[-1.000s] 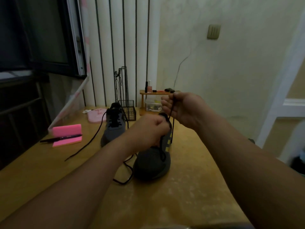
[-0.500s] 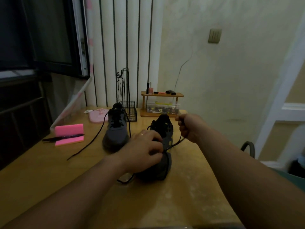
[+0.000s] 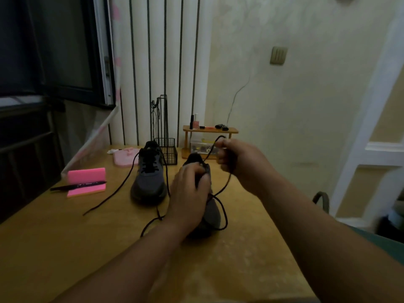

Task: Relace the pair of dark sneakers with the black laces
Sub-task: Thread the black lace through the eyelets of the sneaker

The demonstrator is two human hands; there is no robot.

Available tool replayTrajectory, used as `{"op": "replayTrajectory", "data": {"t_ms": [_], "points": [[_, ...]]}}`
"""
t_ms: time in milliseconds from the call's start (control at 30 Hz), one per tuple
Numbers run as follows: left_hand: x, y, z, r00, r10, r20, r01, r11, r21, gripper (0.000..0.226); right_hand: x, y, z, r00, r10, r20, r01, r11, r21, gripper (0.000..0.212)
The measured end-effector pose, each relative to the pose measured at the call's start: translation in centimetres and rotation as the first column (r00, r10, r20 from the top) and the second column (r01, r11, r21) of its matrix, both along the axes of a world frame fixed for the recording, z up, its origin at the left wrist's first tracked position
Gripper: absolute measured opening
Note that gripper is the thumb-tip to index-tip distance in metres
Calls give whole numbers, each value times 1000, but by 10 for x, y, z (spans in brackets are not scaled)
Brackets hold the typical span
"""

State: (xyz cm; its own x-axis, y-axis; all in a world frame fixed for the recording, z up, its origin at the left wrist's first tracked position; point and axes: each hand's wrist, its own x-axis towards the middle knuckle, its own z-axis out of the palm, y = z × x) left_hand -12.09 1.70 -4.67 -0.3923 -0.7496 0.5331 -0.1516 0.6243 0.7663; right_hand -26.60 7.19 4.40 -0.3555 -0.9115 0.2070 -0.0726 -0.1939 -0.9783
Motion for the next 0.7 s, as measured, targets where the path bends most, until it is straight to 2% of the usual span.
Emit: {"op": "replayTrajectory", "data": {"t_ms": [67,100,167,200,267,300,367,433,533,600,667,700], "points": [[-5,9,30,960,-235,-151,270,918,290,36,8,2,-14,998,11,-65,-11,1000,-2,30],[-8,11,40,945,-280,-171,325,874,361,39,10,2,-19,995,-5,-96,5,1000,-4,30],[-5,15,48,940,-304,-157,342,855,389,32,10,2,-23,995,-19,-98,19,1000,2,29],[1,16,49,941,-310,-136,339,862,377,29,7,2,-22,1000,3,-23,-3,1000,5,28],[17,15,44,947,-321,-24,309,885,348,31,-1,3,-19,950,88,299,-84,996,-25,23],[27,12,41,941,-331,69,291,897,333,31,-6,4,-18,892,99,441,-88,995,-44,21],[46,3,30,888,-334,318,251,928,275,31,-17,1,-20,833,8,553,-7,1000,-4,21],[59,-5,16,803,-331,497,226,939,260,34,-27,-7,-31,836,-120,535,86,992,88,23],[60,-18,6,691,-294,660,162,953,254,38,-38,-24,-58,880,-259,398,181,958,224,24],[56,-25,5,615,-305,727,161,951,263,36,-45,-32,-72,908,-302,289,233,940,249,27],[52,-32,6,633,-278,723,184,961,208,34,-51,-35,-81,947,-286,146,251,944,216,28],[50,-37,7,705,-216,675,182,976,121,29,-53,-35,-83,965,-256,49,242,951,194,29]]}}
